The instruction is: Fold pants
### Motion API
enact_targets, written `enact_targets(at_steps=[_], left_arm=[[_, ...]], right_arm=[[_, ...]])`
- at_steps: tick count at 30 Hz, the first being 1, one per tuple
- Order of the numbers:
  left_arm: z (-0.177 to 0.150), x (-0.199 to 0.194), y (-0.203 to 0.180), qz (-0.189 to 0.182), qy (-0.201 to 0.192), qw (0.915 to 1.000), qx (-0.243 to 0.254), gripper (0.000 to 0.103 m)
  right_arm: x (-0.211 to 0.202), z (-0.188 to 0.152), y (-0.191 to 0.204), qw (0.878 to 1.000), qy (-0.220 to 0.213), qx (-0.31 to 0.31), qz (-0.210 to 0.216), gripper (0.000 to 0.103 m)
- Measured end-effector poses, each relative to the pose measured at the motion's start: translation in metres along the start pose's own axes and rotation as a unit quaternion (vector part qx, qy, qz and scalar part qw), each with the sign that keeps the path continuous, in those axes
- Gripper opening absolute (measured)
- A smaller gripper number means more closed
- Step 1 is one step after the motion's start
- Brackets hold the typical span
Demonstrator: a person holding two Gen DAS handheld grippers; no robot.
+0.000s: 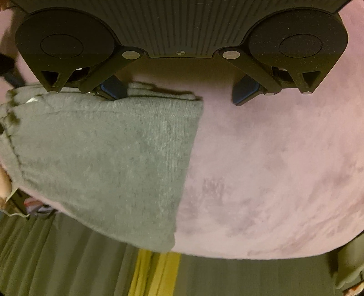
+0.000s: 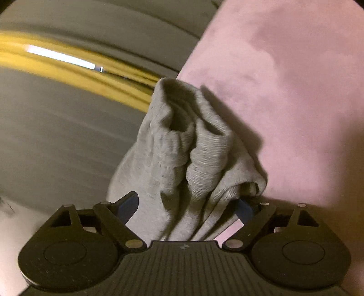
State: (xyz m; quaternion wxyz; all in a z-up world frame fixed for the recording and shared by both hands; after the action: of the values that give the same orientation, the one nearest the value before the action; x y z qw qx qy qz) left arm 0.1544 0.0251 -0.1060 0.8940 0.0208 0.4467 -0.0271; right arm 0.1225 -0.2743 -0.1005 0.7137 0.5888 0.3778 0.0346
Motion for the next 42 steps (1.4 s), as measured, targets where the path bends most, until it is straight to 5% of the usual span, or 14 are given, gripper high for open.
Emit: enact_targets(at_steps=[4, 6, 10, 13, 15, 17, 21, 25, 27, 30, 33, 37, 42], left_arm=[[0.006, -0.009, -0.007, -0.083, -0.039, 0.9954, -0.027, 0.102], [0.009, -0.008, 0.001, -0.074, -0.055, 0.9948, -0.044, 0.102], [0.011, -0.005, 0.033, 0.019, -0.049, 0.9945, -0.091, 0.102], [0.014, -0.022, 0.050, -0.017, -0.080, 0.9828, -0.165, 0.102], [0.021, -0.036, 0.058, -0.015, -0.110, 0.9787, -0.173, 0.102], [0.036, -0.039, 0.056, 0.000, -0.115, 0.9846, -0.132, 0.102], [0.073, -0.018, 0.034, 0.036, -0.088, 0.9954, -0.012, 0.102], [0.118, 0.016, 0.013, 0.049, -0.088, 0.9939, 0.044, 0.102], [0.137, 0.038, 0.006, 0.058, -0.080, 0.9930, 0.064, 0.102], [0.155, 0.066, -0.002, 0.081, -0.077, 0.9894, 0.093, 0.103], [0.172, 0.087, -0.006, 0.076, -0.085, 0.9894, 0.089, 0.103], [0.189, 0.117, 0.002, 0.127, -0.063, 0.9867, 0.079, 0.103], [0.188, 0.094, 0.000, 0.125, -0.071, 0.9875, 0.066, 0.102]], right_arm=[[0.013, -0.016, 0.009, 0.998, 0.060, -0.002, 0.027, 0.095], [0.018, -0.013, 0.008, 0.998, 0.054, 0.010, 0.034, 0.095], [0.005, 0.010, -0.004, 0.997, -0.001, 0.062, 0.053, 0.092], [-0.004, 0.019, -0.014, 0.995, -0.011, 0.092, 0.032, 0.081], [-0.013, 0.016, -0.007, 0.999, -0.022, 0.045, -0.013, 0.081], [-0.023, 0.012, 0.009, 0.997, -0.050, -0.027, -0.054, 0.084], [-0.041, 0.005, 0.052, 0.968, -0.135, -0.187, -0.097, 0.085], [-0.010, -0.019, 0.093, 0.907, -0.162, -0.365, -0.136, 0.080], [0.015, -0.025, 0.095, 0.890, -0.153, -0.399, -0.156, 0.072], [0.043, -0.014, 0.069, 0.881, -0.148, -0.396, -0.211, 0.072], [0.041, -0.007, 0.051, 0.888, -0.149, -0.384, -0.205, 0.082], [0.045, 0.008, 0.037, 0.917, -0.125, -0.329, -0.189, 0.091], [0.043, 0.009, 0.036, 0.918, -0.120, -0.331, -0.183, 0.095]])
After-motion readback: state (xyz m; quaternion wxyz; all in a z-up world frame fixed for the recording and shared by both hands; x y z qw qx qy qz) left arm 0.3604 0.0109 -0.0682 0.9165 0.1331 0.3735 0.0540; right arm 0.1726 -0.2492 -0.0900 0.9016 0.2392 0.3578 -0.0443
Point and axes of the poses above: each gripper's, at about its wrist camera, not at the fingertips, and x roughly the way its jaws point, y to its left, z to its top, the point moved 7 cm from there along x, roughly the way its jaws point, and after that the axes turned 14 degrees about x, right-handed, at the moved point
